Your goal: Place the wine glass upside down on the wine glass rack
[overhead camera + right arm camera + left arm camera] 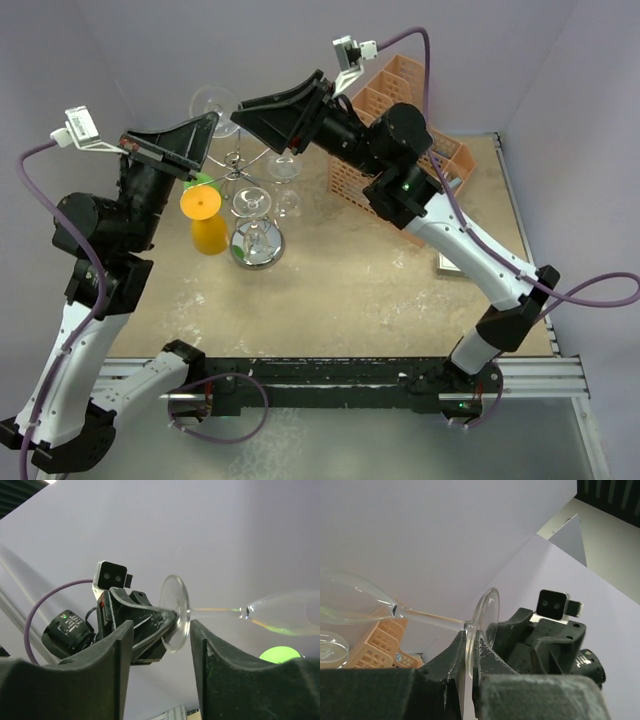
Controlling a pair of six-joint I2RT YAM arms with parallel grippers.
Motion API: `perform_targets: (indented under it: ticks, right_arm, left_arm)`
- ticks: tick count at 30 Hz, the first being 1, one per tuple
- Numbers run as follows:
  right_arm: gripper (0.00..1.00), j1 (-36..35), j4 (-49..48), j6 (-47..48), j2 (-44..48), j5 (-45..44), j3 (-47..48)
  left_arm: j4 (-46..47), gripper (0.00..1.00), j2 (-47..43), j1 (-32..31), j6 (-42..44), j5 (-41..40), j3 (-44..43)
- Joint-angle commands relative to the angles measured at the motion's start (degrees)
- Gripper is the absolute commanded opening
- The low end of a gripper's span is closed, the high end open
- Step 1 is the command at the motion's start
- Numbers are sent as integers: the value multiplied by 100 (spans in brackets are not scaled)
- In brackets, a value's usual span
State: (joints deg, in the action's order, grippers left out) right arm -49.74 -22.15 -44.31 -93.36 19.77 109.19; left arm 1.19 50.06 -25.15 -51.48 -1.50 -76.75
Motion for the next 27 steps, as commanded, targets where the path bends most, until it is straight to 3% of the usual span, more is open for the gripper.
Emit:
perform_targets:
  ticks: [1,8,16,19,23,27]
  right_arm:
    - [54,110,72,2,538,-564,-131]
    - [62,500,139,-235,1121,-831,-886]
    - [62,635,37,-202,1954,-1058,-1906]
    - [61,647,40,-190,2298,-1151,-2308]
    - [60,647,-117,-413,2813,-1148,-3162]
    - [59,643,-57,-560,3257,-1188,-3891]
  left_arm:
    - [142,0,315,10,624,-441,-468]
    - [-376,0,862,18,1269,-877,-1042]
    - [-840,0,1413,187,1591,-1093,-1401]
    - [-808,0,1569,844,1124,-618,-1333]
    - [44,0,1794,2110,42,593,-813]
    - [608,0,2000,2374,-585,1112,-383]
